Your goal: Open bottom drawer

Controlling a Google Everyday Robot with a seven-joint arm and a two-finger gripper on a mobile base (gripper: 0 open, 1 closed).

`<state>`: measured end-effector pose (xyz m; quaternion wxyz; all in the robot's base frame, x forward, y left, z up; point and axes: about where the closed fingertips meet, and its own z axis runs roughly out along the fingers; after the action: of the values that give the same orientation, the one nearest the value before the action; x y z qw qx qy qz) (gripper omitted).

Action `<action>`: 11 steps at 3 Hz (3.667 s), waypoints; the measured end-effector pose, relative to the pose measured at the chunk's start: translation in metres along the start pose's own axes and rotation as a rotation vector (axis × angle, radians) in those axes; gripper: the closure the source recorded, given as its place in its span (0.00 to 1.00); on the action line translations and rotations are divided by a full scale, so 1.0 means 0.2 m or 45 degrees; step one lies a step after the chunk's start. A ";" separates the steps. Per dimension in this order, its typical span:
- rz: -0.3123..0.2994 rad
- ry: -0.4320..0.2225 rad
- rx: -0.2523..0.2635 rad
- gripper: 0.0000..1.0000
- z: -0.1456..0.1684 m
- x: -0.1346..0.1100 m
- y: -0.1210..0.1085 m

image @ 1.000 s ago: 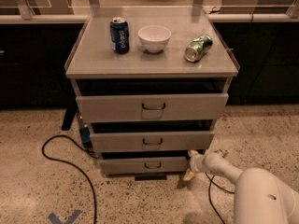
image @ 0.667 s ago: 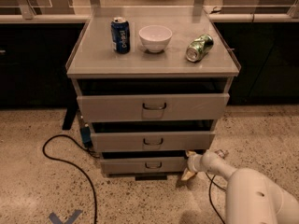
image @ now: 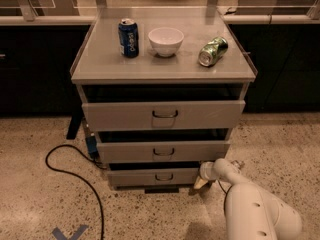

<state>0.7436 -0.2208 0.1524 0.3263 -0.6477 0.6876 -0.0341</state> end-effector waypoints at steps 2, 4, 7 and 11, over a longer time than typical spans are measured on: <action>0.000 0.000 0.000 0.42 0.00 0.00 0.00; 0.000 0.000 0.000 0.88 0.00 0.00 0.00; -0.020 0.096 0.004 1.00 -0.12 0.06 0.07; -0.113 0.125 0.067 1.00 -0.21 0.01 0.16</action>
Offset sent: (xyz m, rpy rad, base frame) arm 0.0000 0.0000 0.0000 0.0000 0.0000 0.0000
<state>0.6957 -0.2340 0.1686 0.3072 -0.6663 0.6723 -0.0985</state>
